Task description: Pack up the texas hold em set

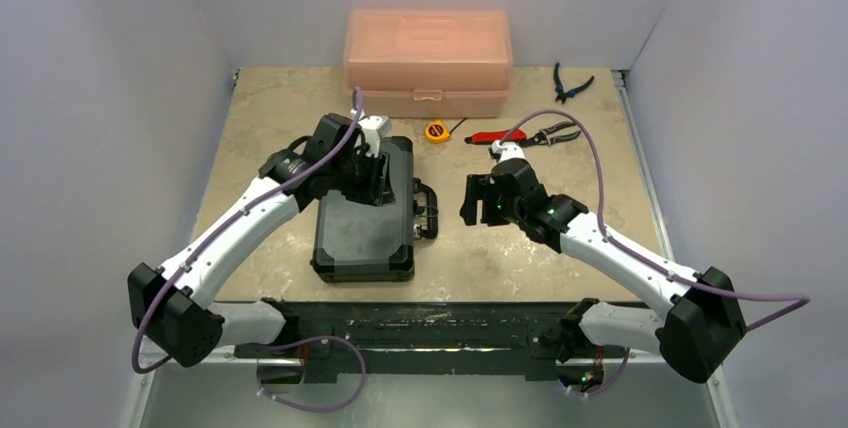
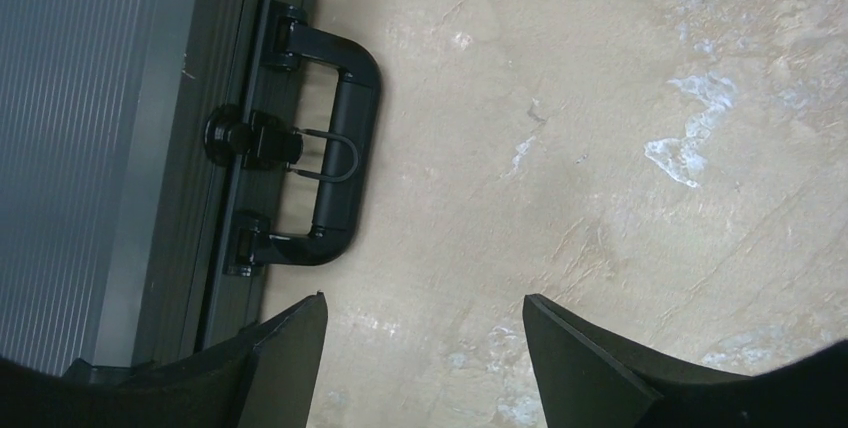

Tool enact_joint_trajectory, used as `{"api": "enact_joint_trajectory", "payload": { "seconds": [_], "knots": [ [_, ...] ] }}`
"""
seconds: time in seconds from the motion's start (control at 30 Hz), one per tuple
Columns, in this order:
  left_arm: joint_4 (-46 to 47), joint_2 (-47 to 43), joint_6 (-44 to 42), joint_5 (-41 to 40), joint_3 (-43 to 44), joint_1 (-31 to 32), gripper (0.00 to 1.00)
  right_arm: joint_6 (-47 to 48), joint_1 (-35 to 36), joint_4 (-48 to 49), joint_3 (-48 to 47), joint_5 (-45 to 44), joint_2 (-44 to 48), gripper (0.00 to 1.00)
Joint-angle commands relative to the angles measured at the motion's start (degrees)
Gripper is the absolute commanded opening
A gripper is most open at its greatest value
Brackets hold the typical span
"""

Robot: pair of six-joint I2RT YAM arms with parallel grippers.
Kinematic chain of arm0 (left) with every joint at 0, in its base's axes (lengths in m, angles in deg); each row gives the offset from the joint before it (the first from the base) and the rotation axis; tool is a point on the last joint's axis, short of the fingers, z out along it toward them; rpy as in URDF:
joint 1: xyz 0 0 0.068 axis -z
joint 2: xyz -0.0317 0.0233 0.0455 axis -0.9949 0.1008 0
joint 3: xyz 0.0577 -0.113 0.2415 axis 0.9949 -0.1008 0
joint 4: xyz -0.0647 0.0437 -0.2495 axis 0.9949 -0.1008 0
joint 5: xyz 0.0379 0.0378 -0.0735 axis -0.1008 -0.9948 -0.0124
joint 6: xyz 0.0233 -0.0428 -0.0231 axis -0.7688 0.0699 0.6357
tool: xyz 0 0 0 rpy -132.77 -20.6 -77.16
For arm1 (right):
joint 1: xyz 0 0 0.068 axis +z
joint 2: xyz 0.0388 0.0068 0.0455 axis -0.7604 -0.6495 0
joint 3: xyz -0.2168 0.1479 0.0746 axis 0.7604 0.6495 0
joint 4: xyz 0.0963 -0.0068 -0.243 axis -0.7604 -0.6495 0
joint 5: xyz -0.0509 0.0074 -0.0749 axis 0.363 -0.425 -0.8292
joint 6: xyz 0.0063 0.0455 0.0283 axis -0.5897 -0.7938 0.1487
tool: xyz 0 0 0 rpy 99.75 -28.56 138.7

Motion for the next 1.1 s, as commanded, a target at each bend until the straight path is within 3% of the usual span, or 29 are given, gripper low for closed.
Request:
{"api": "enact_joint_trajectory", "payload": {
  "seconds": [0.0, 0.6, 1.07],
  "knots": [
    [2.41, 1.54, -1.29, -1.48, 0.20, 1.51, 0.35, 0.74, -1.02, 6.35, 3.36, 3.93, 2.40, 0.74],
    [5.81, 6.51, -3.14, -1.03, -6.19, 2.35, 0.22, 1.36, -3.94, 15.08, 6.91, 11.55, -5.28, 0.65],
    [9.47, 8.27, 0.75, -1.19, -13.86, 2.99, 0.19, 2.94, -4.68, 21.40, 6.96, 15.85, -12.63, 0.61]
  ]
}}
